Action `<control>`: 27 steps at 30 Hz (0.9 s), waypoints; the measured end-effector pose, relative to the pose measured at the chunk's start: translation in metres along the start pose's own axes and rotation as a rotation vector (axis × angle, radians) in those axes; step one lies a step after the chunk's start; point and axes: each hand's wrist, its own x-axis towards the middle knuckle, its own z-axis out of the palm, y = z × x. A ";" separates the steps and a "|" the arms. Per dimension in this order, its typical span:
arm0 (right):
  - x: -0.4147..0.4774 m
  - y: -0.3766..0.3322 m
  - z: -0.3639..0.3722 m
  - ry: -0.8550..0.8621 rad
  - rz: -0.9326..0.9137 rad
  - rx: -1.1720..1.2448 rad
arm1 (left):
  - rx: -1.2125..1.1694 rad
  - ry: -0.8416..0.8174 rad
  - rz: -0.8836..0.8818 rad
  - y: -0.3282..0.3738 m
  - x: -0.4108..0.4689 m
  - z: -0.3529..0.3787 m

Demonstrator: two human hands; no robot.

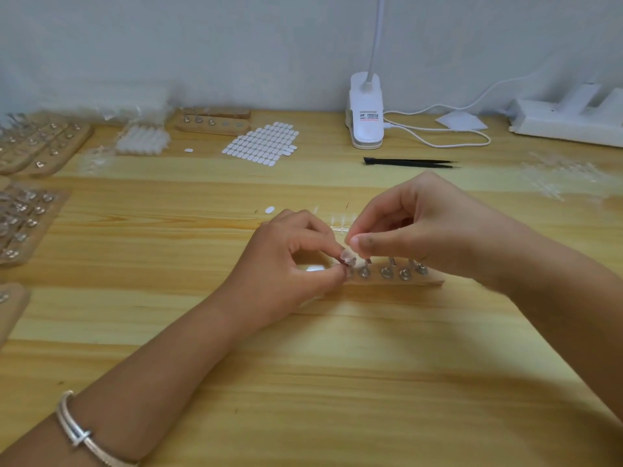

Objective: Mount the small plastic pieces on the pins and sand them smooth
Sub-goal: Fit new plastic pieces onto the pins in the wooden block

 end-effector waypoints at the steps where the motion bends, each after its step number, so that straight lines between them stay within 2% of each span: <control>1: 0.000 0.000 0.001 0.009 -0.010 -0.024 | -0.002 -0.001 -0.002 0.000 0.000 0.000; 5: -0.002 -0.002 0.002 0.066 -0.097 -0.172 | -0.029 0.013 0.005 -0.003 0.000 0.002; 10: -0.002 -0.002 0.004 0.084 -0.110 -0.225 | -0.085 0.027 0.028 -0.006 0.000 0.001; 27: 0.002 0.005 0.006 0.052 -0.067 -0.211 | -0.149 -0.003 -0.018 -0.010 0.001 0.000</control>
